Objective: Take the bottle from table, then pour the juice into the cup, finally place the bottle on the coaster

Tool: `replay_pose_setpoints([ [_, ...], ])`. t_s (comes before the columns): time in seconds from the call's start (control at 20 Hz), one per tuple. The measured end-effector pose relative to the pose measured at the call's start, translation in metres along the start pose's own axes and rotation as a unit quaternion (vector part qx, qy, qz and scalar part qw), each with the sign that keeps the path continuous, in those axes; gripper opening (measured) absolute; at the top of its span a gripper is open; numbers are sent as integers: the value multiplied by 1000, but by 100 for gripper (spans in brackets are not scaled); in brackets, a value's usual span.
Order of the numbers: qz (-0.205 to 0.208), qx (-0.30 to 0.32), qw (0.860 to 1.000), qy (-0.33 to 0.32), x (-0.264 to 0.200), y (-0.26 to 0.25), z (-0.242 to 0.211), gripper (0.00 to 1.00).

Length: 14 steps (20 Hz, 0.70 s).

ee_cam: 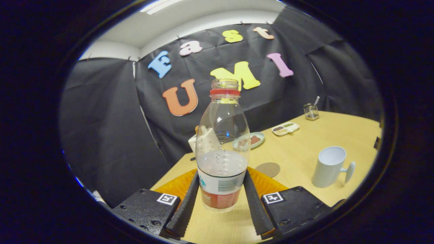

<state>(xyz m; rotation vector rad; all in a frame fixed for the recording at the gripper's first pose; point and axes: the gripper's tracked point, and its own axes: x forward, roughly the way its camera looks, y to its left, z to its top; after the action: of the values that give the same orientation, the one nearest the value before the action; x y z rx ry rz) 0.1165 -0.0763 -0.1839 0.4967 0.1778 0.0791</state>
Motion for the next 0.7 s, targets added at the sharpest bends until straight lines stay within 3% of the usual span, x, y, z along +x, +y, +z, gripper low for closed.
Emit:
replay_pose_setpoints([
  [0.2,42,109,993,-14,5,5,9,77],
  [0.45,45,197,979,-19,12,-9,3,76],
  [0.7,44,303,952,-25,21,-20,-4,76],
])
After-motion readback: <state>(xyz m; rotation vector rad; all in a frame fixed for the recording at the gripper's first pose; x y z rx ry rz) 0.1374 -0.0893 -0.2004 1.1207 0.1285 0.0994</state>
